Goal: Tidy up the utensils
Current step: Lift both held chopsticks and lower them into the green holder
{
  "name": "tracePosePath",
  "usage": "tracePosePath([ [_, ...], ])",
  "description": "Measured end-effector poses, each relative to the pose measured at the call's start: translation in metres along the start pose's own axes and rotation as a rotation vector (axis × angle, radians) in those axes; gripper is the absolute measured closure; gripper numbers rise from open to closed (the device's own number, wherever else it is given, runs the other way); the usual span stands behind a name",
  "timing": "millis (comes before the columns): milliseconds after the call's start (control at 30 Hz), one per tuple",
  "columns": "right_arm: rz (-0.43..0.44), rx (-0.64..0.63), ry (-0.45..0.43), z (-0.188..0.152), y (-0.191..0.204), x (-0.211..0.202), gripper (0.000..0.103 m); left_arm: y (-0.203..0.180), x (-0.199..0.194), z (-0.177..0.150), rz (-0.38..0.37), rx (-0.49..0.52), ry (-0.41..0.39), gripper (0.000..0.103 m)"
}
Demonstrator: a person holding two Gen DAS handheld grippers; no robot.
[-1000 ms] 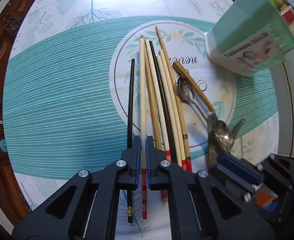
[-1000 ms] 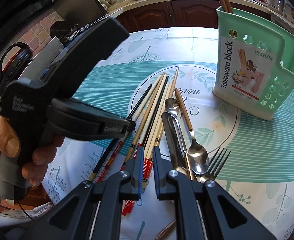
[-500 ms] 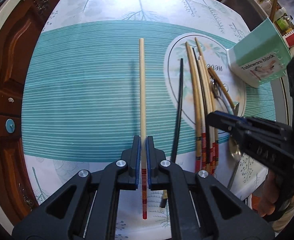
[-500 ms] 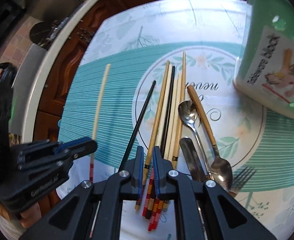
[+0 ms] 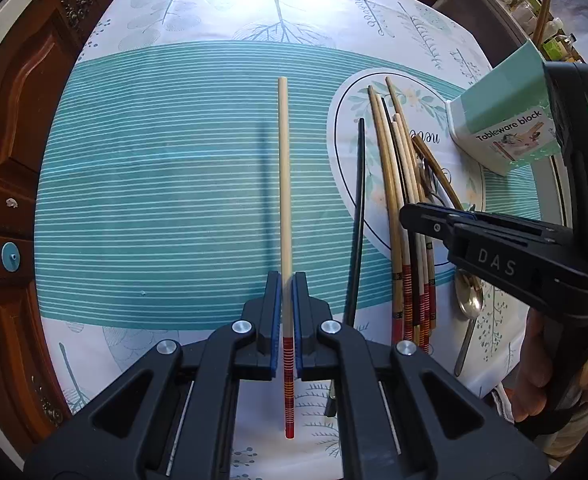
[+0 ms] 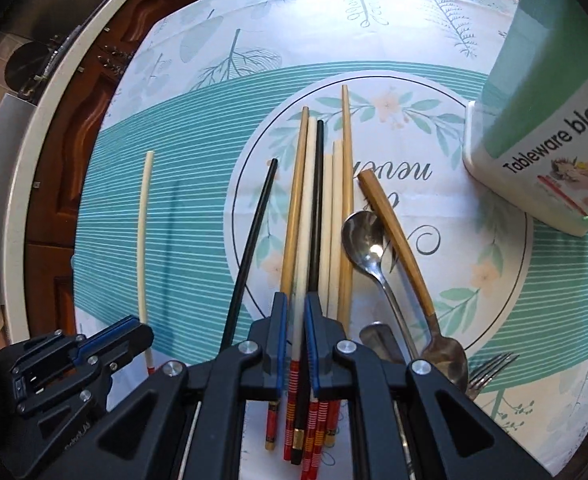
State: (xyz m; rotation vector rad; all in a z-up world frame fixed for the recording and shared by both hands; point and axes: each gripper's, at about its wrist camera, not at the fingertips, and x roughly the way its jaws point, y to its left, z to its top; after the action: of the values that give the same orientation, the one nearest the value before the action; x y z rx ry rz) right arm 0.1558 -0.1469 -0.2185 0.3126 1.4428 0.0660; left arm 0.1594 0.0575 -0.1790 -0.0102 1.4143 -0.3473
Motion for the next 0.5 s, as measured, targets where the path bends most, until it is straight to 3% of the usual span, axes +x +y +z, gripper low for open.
tracePosePath([
  [233,-0.065,-0.034,0.01,0.007,0.009,0.0,0.094,0.004,0.0,0.0,-0.01,-0.01,0.004,0.1],
  [500,-0.045,-0.03,0.035,0.01,0.013,0.003,0.094,0.008,-0.004,-0.001,-0.018,-0.017,-0.002,0.1],
])
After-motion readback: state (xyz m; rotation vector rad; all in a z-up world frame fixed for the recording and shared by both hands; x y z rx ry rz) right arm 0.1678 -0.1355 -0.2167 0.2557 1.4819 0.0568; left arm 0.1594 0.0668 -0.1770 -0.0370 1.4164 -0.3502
